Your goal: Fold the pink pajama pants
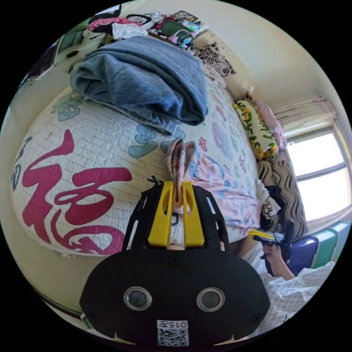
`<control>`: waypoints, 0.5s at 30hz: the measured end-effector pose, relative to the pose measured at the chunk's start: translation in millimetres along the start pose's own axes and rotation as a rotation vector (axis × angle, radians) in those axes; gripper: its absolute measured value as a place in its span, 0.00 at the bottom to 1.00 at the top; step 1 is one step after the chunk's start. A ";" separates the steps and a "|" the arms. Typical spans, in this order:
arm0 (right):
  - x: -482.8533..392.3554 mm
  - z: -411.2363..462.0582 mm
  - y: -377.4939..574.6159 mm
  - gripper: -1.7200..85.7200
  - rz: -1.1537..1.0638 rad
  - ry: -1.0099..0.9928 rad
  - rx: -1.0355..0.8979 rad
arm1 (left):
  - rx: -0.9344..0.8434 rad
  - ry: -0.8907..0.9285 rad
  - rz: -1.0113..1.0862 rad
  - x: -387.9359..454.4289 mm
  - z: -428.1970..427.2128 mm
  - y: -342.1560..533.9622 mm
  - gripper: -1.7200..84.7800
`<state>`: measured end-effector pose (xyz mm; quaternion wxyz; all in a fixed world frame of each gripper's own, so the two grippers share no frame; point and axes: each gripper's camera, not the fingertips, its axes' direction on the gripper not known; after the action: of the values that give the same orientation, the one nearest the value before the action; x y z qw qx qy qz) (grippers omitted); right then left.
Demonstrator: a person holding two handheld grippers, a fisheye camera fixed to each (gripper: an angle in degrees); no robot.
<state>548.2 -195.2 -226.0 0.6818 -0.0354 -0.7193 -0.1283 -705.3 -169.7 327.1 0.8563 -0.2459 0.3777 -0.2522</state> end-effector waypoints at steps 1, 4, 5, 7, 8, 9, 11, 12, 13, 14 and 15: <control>4.2 -11.1 2.0 0.07 0.007 -0.008 0.001 | 0.015 0.005 0.019 0.6 -2.3 0.8 0.05; 13.3 -38.3 7.9 0.07 0.014 -0.005 -0.001 | 0.060 -0.050 0.105 14.7 -9.7 3.0 0.04; 16.7 -49.2 11.5 0.07 0.012 0.004 0.000 | 0.080 -0.070 0.125 19.7 -13.0 3.3 0.04; 22.8 -64.7 17.5 0.07 0.010 0.011 -0.001 | 0.108 -0.070 0.131 22.1 -18.5 2.5 0.04; 27.8 -74.9 21.9 0.07 0.013 0.013 -0.003 | 0.127 -0.090 0.121 21.2 -23.3 2.0 0.04; 30.6 -80.0 24.2 0.07 0.015 0.016 -0.005 | 0.142 -0.111 0.116 20.6 -26.4 2.2 0.04; 43.2 -100.5 35.2 0.07 0.026 0.027 -0.010 | 0.185 -0.212 0.075 11.8 -38.9 3.2 0.04; 46.8 -105.5 38.3 0.07 0.028 0.032 -0.013 | 0.195 -0.224 0.060 7.7 -41.4 3.8 0.04; 55.1 -115.0 45.6 0.07 0.032 0.047 -0.021 | 0.185 -0.226 0.027 -2.3 -42.6 4.4 0.05; 65.2 -124.0 54.3 0.07 0.044 0.062 -0.028 | 0.130 -0.175 0.001 -14.0 -35.0 4.1 0.05; 70.9 -128.5 59.3 0.07 0.052 0.067 -0.030 | 0.096 -0.142 -0.021 -20.1 -28.6 4.5 0.06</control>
<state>681.7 -176.7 -142.9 0.7081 -0.0600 -0.6928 -0.1225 -738.1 -160.5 317.9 0.8892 -0.2257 0.3007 -0.2607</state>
